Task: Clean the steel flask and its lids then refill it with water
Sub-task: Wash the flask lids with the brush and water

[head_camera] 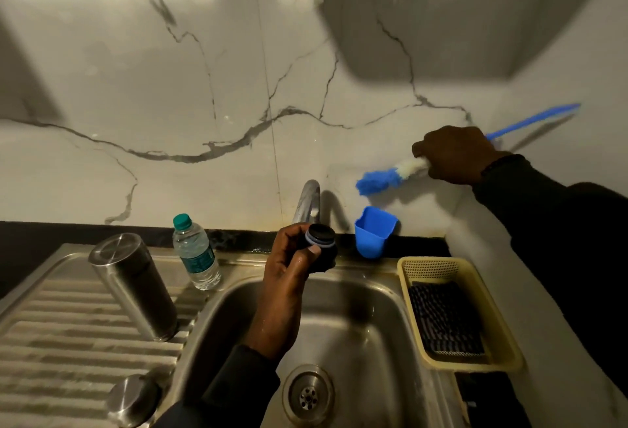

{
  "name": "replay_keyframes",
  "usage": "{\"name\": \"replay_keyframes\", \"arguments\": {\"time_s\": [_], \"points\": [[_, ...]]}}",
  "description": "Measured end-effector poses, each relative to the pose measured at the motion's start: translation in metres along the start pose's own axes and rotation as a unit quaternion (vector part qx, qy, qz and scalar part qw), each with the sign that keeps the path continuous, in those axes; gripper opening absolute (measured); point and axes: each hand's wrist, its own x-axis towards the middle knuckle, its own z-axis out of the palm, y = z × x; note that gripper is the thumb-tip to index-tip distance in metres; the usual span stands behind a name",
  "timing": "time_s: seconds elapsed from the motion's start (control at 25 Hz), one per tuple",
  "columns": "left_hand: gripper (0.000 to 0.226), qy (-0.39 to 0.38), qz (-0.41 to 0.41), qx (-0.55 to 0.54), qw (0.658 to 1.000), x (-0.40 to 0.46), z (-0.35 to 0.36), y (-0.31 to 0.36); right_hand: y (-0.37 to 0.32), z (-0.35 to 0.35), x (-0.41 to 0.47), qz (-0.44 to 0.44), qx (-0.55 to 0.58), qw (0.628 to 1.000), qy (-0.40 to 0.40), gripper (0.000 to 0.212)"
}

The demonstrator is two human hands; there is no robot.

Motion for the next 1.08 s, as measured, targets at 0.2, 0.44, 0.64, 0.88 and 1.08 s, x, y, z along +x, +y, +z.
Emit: {"name": "replay_keyframes", "arguments": {"time_s": [0.2, 0.44, 0.64, 0.88, 1.08], "points": [[0.043, 0.003, 0.006, 0.004, 1.000, 0.002, -0.006, 0.008, -0.018, -0.016, -0.048, 0.093, 0.229, 0.969, 0.018, 0.039], [0.036, 0.010, 0.028, -0.022, 0.999, 0.000, -0.017, 0.026, -0.067, -0.026, -0.105, 0.198, 0.564, 0.786, 0.156, 0.039], [0.032, 0.046, 0.009, -0.055, 0.997, -0.003, -0.028, 0.028, -0.153, -0.019, -0.150, 0.177, 0.857, 0.462, 0.145, 0.025], [0.026, 0.069, 0.025, -0.066, 0.995, -0.005, -0.036, 0.033, -0.200, -0.027, -0.178, 0.179, 0.885, 0.410, 0.128, 0.038], [0.039, 0.100, 0.006, -0.090, 0.991, -0.009, -0.039, 0.032, -0.215, -0.034, -0.177, 0.127, 0.803, 0.565, 0.141, 0.034]]}}
